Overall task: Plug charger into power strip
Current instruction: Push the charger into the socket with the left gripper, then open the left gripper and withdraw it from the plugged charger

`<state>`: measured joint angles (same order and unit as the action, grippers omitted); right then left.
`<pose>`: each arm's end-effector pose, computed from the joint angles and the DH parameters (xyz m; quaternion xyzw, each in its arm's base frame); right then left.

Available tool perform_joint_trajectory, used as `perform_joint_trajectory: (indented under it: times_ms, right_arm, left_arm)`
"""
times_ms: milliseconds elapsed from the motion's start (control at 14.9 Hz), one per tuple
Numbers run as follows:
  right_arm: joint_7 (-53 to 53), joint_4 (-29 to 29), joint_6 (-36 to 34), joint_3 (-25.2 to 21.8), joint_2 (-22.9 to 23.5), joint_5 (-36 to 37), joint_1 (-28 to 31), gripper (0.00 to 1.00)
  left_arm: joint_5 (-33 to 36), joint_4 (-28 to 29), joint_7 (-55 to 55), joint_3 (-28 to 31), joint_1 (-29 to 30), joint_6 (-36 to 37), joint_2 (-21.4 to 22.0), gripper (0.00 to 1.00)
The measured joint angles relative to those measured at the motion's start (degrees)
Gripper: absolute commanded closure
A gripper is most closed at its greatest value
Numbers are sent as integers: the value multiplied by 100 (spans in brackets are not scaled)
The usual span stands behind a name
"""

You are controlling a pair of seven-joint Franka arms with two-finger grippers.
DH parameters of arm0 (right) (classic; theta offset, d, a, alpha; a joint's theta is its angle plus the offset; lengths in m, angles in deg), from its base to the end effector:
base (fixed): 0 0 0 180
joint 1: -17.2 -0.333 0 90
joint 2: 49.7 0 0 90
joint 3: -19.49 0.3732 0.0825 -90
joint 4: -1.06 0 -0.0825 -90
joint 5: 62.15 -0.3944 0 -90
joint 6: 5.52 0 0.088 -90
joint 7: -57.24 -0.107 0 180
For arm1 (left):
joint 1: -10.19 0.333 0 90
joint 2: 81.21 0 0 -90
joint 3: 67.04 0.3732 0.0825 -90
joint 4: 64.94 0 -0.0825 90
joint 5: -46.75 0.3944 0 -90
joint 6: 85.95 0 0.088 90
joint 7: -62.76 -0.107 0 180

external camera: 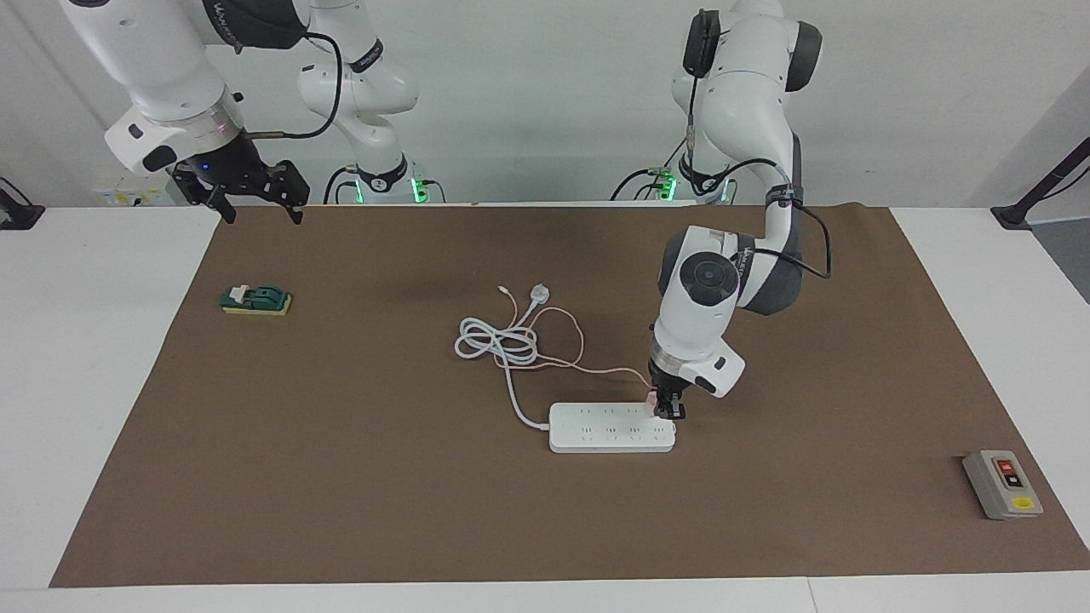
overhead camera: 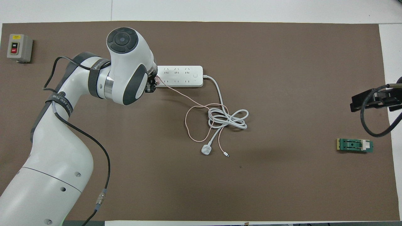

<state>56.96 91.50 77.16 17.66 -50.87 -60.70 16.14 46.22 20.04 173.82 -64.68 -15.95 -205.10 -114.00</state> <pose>0.5432 -0.0105 0.6790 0.9982 -0.0100 -0.0575 0.0121 0.6831 -0.3082 0.3867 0.7245 0.6892 0.0112 0.0086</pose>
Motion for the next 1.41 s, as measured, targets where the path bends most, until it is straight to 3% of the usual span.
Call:
perform_joint_trajectory:
  times_ms: [670,737,804,871,938,1408]
  right_arm:
    - [0,0,0,0,0,0,0,0]
    - [0,0,0,0,0,0,0,0]
    - [0,0,0,0,0,0,0,0]
    - [0,0,0,0,0,0,0,0]
    - [0,0,0,0,0,0,0,0]
    - [0,0,0,0,0,0,0,0]
  left_arm:
    - [16,26,-62,1,-6,-47,-25,100]
    - [16,23,-102,2,-6,-45,-25,59]
    - [16,20,-149,2,-6,-43,-27,38]
    - [12,25,-194,-9,-7,-42,-55,28]
    - [11,25,-210,-24,-9,-42,-126,1]
    - [-4,-164,-246,1,42,88,-43,0]
